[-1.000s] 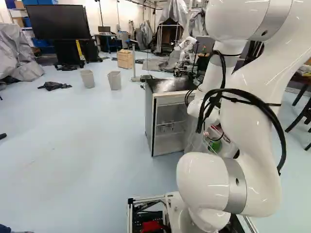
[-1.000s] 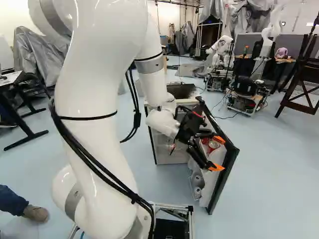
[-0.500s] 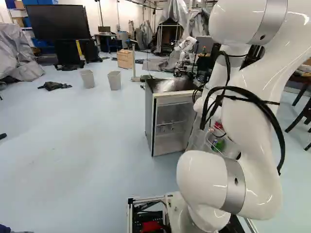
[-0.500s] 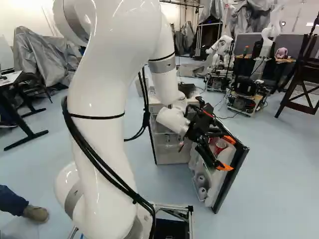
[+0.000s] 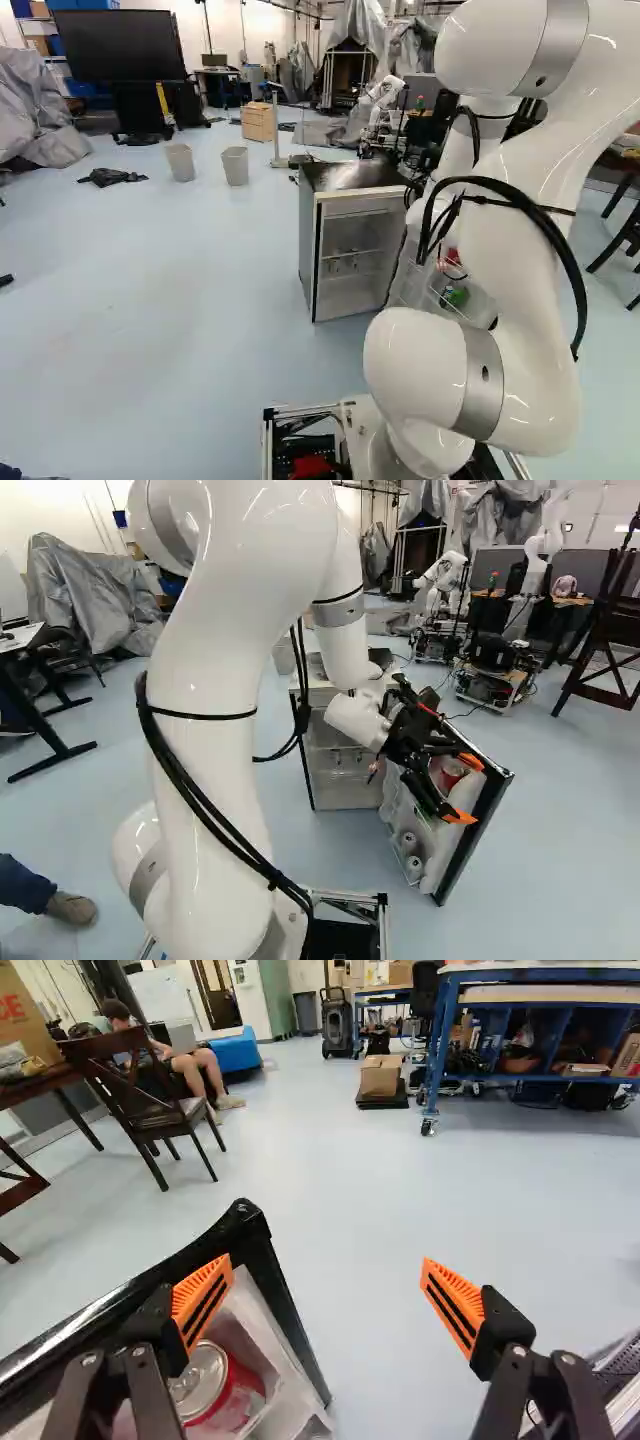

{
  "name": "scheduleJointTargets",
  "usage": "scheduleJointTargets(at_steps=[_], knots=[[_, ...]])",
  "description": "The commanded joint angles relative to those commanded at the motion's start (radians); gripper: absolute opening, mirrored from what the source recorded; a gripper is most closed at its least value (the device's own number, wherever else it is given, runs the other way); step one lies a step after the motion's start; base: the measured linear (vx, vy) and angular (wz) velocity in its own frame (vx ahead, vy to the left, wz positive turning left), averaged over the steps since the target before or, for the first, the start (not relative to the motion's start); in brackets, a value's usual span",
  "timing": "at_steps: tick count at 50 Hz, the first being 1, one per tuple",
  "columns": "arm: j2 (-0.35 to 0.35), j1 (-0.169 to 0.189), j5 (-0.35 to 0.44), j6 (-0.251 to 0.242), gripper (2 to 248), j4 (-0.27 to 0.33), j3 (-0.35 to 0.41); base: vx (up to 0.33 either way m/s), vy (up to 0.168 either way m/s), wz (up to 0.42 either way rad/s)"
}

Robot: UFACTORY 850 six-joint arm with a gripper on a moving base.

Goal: Grab a drink from the fridge

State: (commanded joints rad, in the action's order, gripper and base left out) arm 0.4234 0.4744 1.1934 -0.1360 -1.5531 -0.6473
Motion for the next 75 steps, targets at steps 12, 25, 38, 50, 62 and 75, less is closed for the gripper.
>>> scheduleJointTargets(at_steps=[12,25,38,50,62,75], knots=[[-0.049,-0.030,0.000,0.000,247,0.064,0.080,0.000,0.000,0.000],[-0.109,-0.066,0.000,0.000,247,0.194,0.172,0.000,0.000,0.000],[-0.175,-0.105,0.000,0.000,247,0.331,0.263,0.000,0.000,0.000],[-0.239,-0.143,0.000,0.000,247,0.457,0.347,0.000,0.000,0.000],[-0.307,-0.183,0.000,0.000,247,0.584,0.429,0.000,0.000,0.000],[-0.377,-0.234,0.000,0.000,247,0.720,0.508,0.000,0.000,0.000]])
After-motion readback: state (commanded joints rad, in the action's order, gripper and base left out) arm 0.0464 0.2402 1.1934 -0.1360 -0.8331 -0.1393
